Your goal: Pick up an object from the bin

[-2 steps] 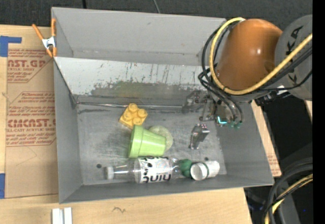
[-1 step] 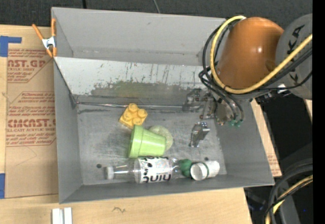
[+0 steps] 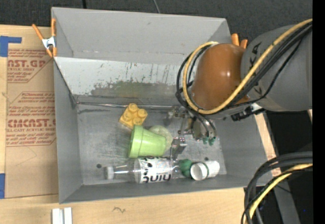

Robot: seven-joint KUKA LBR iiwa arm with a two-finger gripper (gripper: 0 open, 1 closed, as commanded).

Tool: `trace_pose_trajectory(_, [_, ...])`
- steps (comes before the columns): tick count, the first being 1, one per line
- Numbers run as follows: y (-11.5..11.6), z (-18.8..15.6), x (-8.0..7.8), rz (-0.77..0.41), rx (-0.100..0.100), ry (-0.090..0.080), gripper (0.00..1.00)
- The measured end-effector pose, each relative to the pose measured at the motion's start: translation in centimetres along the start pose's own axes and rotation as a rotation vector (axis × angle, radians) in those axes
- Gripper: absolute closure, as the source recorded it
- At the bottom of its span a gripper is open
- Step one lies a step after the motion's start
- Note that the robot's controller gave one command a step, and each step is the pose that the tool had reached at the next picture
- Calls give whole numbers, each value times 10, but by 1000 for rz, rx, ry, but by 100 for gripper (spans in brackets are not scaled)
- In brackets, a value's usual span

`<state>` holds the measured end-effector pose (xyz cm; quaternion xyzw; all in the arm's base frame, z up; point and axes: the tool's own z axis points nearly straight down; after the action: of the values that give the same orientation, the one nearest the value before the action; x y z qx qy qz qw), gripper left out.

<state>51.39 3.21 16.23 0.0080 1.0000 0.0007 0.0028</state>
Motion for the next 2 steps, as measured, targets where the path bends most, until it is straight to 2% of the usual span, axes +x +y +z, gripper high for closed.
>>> trace_pose_trajectory(1, [46,7,-3,-121,2,7,0])
trace_pose_trajectory(2, [61,11,-1,37,0,4,0])
